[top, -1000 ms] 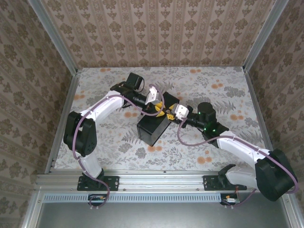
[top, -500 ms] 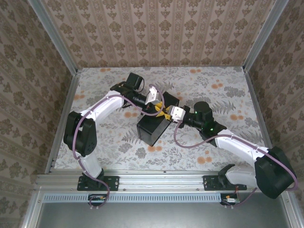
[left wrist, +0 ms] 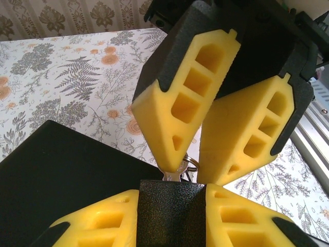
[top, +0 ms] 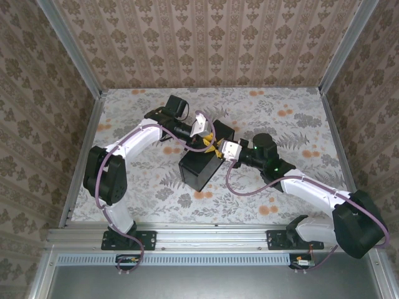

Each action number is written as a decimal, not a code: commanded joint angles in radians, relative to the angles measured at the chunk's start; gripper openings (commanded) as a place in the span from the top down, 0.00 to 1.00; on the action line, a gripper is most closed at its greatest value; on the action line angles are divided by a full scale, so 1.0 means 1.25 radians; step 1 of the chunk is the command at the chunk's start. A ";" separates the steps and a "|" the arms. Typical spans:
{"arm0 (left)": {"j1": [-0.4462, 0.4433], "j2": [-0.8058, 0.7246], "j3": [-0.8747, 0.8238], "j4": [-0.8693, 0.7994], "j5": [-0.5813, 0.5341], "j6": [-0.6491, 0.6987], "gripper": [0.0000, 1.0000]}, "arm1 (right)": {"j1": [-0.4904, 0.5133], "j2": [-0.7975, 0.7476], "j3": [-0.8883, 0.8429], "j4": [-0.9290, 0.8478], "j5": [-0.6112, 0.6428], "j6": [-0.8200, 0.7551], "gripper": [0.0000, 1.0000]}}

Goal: Unlock the padlock with the key

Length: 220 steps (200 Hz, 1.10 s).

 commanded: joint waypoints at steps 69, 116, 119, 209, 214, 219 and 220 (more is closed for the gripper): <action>0.002 -0.014 0.027 -0.056 0.079 0.039 0.82 | -0.013 0.008 0.001 -0.024 0.059 -0.034 0.80; 0.002 -0.012 0.027 -0.052 0.077 0.036 0.82 | -0.012 -0.016 0.005 -0.031 0.066 -0.013 0.72; 0.002 -0.011 0.028 -0.052 0.076 0.036 0.82 | -0.011 -0.019 0.004 -0.031 0.068 -0.013 0.69; 0.006 -0.010 0.030 -0.055 0.081 0.036 0.83 | -0.005 -0.023 -0.010 0.014 0.086 -0.035 0.69; 0.006 -0.010 0.030 -0.055 0.083 0.036 0.83 | -0.005 -0.024 -0.011 0.019 0.085 -0.033 0.70; 0.006 -0.009 0.032 -0.056 0.083 0.036 0.83 | -0.004 -0.026 -0.010 0.023 0.085 -0.031 0.71; 0.006 -0.008 0.032 -0.056 0.083 0.036 0.83 | -0.004 -0.025 -0.010 0.023 0.085 -0.032 0.72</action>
